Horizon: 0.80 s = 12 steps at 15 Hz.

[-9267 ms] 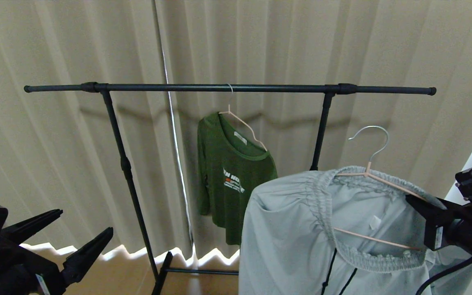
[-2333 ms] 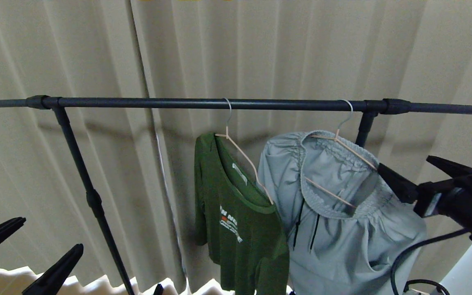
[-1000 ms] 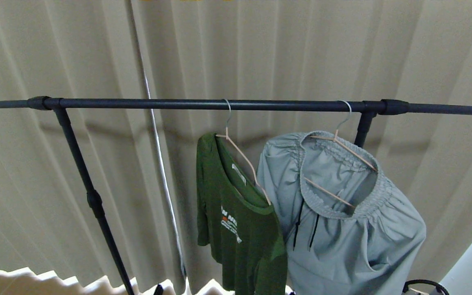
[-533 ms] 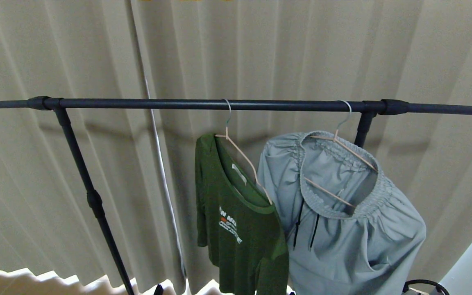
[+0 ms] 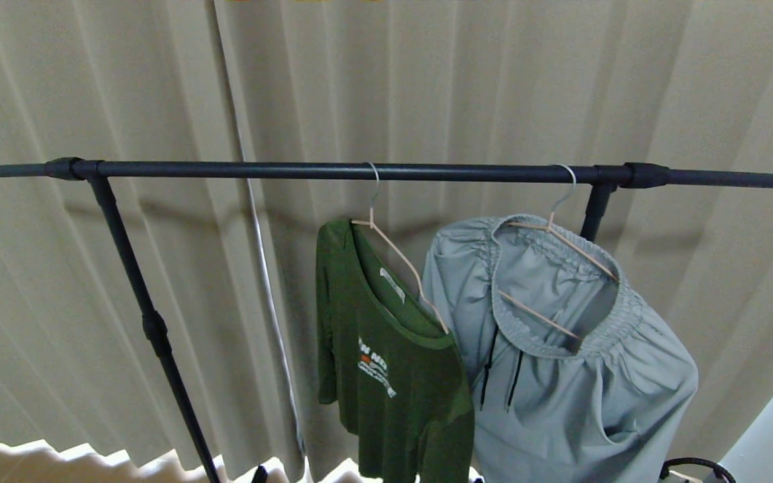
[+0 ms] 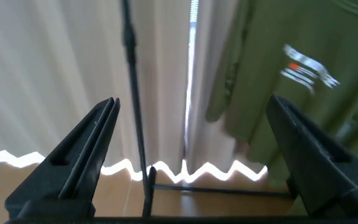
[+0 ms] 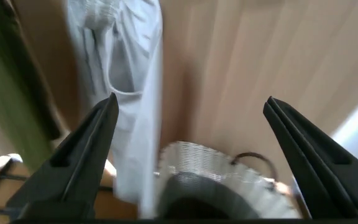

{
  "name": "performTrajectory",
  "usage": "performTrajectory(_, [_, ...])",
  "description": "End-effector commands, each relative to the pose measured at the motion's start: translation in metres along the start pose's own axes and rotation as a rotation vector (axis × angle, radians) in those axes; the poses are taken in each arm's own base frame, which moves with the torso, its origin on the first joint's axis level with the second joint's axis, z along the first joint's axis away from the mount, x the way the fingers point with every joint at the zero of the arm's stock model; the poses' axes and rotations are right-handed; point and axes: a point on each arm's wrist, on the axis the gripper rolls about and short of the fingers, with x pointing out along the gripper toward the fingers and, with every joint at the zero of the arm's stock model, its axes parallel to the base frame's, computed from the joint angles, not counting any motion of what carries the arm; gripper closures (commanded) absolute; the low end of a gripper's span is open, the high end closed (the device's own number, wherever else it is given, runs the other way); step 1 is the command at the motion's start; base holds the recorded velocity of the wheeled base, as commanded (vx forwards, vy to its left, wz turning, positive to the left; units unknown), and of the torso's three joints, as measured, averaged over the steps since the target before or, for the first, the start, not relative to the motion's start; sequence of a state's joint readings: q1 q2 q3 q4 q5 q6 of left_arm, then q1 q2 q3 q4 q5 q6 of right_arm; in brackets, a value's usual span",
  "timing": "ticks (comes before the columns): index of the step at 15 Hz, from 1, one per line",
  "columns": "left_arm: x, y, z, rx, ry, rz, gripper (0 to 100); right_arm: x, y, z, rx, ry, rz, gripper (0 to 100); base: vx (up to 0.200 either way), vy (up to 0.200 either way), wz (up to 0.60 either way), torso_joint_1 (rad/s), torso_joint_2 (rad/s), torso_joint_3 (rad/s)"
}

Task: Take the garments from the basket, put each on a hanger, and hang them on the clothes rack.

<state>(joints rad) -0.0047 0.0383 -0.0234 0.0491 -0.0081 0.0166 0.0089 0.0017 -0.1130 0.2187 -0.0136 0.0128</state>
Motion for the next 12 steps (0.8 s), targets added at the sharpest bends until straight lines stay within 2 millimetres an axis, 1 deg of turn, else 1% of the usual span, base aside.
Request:
performTrajectory(1, [-0.0027, 0.0, -0.0014, -0.001, -0.038, 0.016, 0, 0.0023, 0.0001, -0.0033, 0.006, -0.005, 0.005, 0, 0.0, 0.0, 0.0, 0.0, 0.0, 0.0])
performTrajectory(2, [-0.0027, 0.0001, -0.0014, -0.005, -0.038, 0.019, 0, 0.0043, 0.0002, -0.0054, 0.003, -0.012, 0.008, 0, 0.0, 0.0, 0.0, 0.0, 0.0, 0.0])
performTrajectory(4, [-0.0026, 0.0004, -0.0019, -0.031, -0.036, 0.034, 0, 0.0065, 0.0017, -0.0064, -0.049, -0.039, 0.076, 0, 0.0, 0.0, 0.0, 0.0, 0.0, 0.0])
performTrajectory(7, [-0.0026, 0.0005, -0.0019, -0.036, -0.036, 0.036, 0, 0.0065, 0.0017, -0.0059, -0.037, -0.043, 0.073, 0, 0.0, 0.0, 0.0, 0.0, 0.0, 0.0])
performTrajectory(8, [-0.0026, 0.0005, -0.0017, -0.036, -0.038, 0.036, 0, 0.0067, 0.0015, -0.006, -0.009, -0.044, 0.066, 0, 0.0, 0.0, 0.0, 0.0, 0.0, 0.0])
performTrajectory(12, [-0.0027, 0.0005, -0.0013, -0.036, -0.04, 0.037, 0, 0.0067, 0.0014, -0.006, -0.009, -0.044, 0.063, 0, 0.0, 0.0, 0.0, 0.0, 0.0, 0.0])
